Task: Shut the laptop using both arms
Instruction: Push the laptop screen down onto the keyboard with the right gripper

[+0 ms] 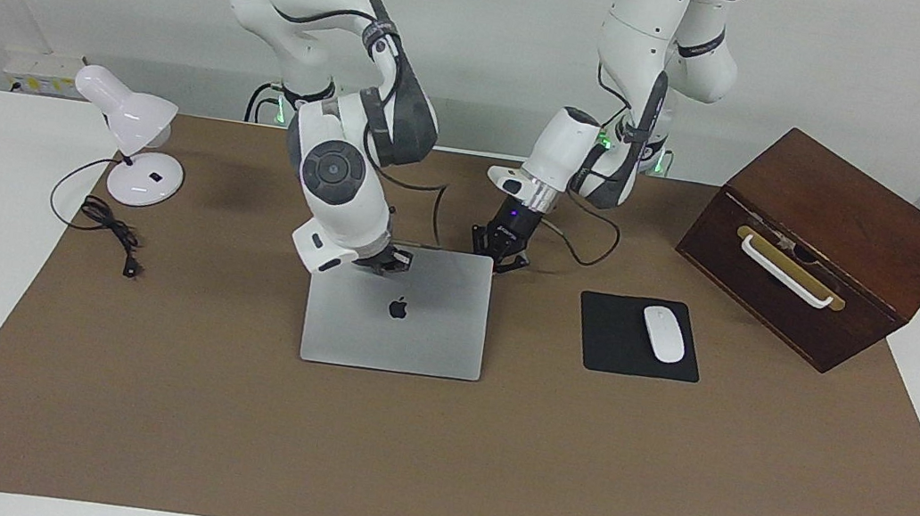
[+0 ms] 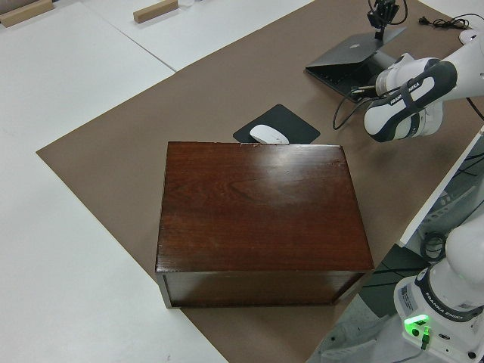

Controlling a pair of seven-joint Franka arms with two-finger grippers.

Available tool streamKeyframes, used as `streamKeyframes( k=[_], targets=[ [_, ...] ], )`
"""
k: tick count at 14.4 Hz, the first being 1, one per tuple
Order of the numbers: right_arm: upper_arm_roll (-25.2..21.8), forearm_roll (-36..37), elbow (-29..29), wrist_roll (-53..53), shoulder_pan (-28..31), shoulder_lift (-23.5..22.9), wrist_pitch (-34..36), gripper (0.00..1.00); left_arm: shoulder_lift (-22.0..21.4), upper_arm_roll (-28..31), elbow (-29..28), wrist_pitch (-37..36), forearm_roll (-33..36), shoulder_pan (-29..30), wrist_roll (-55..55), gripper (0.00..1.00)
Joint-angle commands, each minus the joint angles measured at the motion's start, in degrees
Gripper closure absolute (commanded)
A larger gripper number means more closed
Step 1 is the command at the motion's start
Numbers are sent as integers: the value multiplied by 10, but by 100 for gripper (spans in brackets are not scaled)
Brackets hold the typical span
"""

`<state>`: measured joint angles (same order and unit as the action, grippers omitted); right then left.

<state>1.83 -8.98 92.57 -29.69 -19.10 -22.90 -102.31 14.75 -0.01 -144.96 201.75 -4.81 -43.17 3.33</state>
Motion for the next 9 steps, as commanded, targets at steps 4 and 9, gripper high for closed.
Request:
streamKeyframes(
  k=[4,9],
  targets=[
    [3,-13,67,28,3,21,-58,100,10,9,-35,-10,-7,-4,17,100],
    [3,-13,84,29,1,18,-88,100,11,9,-35,-10,-8,-4,17,100]
  ],
)
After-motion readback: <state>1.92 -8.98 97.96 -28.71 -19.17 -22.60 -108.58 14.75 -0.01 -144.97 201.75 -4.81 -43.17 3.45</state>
